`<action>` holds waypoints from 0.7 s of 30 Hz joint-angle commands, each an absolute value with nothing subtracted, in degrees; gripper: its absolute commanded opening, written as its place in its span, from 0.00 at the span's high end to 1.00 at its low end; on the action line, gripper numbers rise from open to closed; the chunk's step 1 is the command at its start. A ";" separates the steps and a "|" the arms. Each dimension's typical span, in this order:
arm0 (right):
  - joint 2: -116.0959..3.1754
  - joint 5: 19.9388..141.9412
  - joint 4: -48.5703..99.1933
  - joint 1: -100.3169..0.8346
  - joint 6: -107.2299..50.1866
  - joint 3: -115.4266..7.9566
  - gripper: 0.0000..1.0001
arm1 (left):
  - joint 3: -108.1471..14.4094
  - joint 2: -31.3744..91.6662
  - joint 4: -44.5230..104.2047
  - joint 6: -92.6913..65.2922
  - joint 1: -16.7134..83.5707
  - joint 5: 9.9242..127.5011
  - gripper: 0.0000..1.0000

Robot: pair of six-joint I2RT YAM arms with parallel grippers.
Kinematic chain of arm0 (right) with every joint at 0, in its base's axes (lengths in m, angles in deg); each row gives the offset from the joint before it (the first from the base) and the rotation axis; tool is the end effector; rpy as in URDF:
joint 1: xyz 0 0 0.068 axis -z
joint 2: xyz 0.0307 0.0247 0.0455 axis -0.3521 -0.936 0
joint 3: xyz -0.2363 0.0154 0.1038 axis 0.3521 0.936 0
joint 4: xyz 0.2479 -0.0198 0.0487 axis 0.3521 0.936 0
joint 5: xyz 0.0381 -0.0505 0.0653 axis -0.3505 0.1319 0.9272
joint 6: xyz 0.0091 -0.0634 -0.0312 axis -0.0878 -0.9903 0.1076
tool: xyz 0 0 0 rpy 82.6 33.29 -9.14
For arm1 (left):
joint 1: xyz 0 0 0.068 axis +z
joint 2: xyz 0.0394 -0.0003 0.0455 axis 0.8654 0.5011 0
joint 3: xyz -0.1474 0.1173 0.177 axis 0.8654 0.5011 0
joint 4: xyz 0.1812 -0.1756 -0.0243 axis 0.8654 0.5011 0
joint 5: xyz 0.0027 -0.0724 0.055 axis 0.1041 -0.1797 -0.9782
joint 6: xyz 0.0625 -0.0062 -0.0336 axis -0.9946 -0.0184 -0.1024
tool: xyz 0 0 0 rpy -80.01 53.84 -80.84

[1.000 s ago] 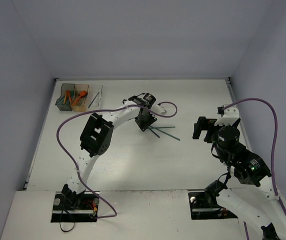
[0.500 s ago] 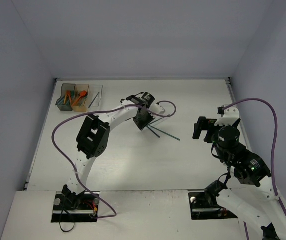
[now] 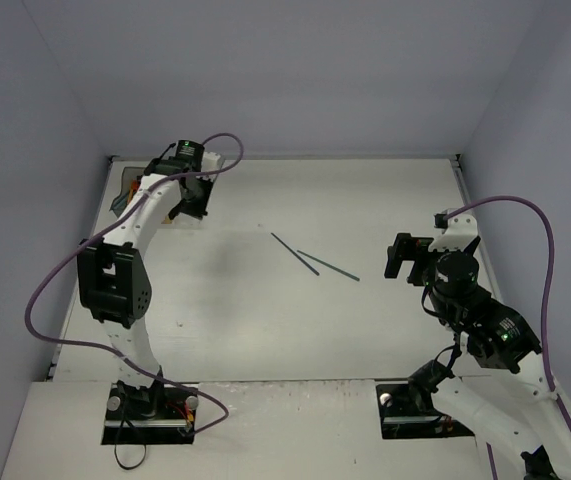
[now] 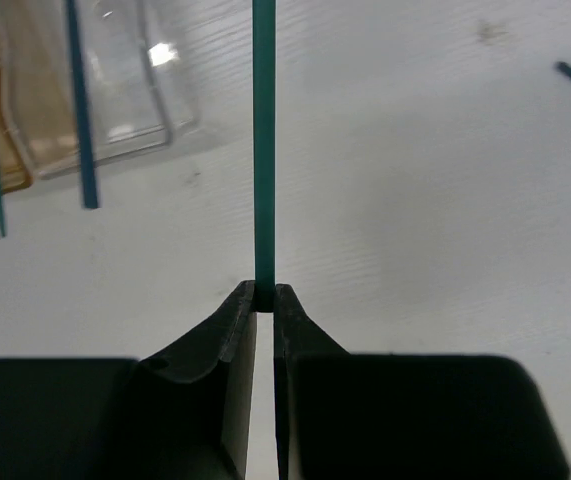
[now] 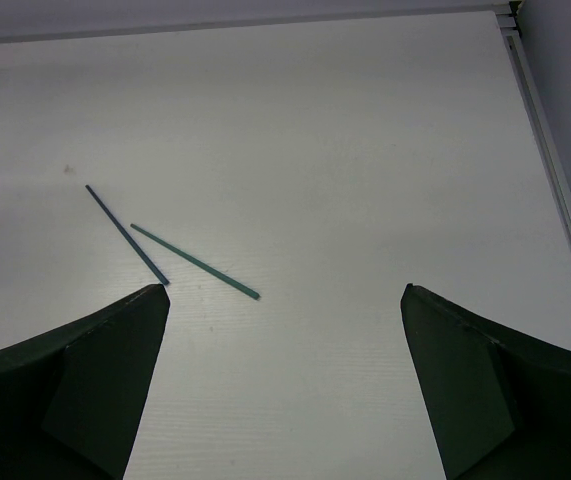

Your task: Sort the eating utensils into containers

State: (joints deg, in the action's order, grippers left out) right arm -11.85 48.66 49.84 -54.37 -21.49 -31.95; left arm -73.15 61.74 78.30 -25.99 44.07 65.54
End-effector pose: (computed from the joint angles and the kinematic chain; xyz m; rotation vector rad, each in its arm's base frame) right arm 0.1411 0.0650 0.3724 0.0249 1.7000 0.2549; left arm 0.3947 -0.1175 0.2677 0.4009 2.5057 -0.2174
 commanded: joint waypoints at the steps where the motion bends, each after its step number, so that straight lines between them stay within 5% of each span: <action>1: -13.09 47.28 46.86 -54.15 -21.36 -32.38 0.00 | -75.58 61.28 81.91 -24.18 50.15 61.26 1.00; 15: -14.57 46.85 46.86 -54.19 -21.45 -32.59 0.00 | -90.43 75.39 89.59 -26.96 56.85 58.96 1.00; 21: -14.83 46.51 46.86 -54.17 -21.45 -32.51 0.00 | -92.57 75.96 89.51 -24.18 56.87 60.18 0.83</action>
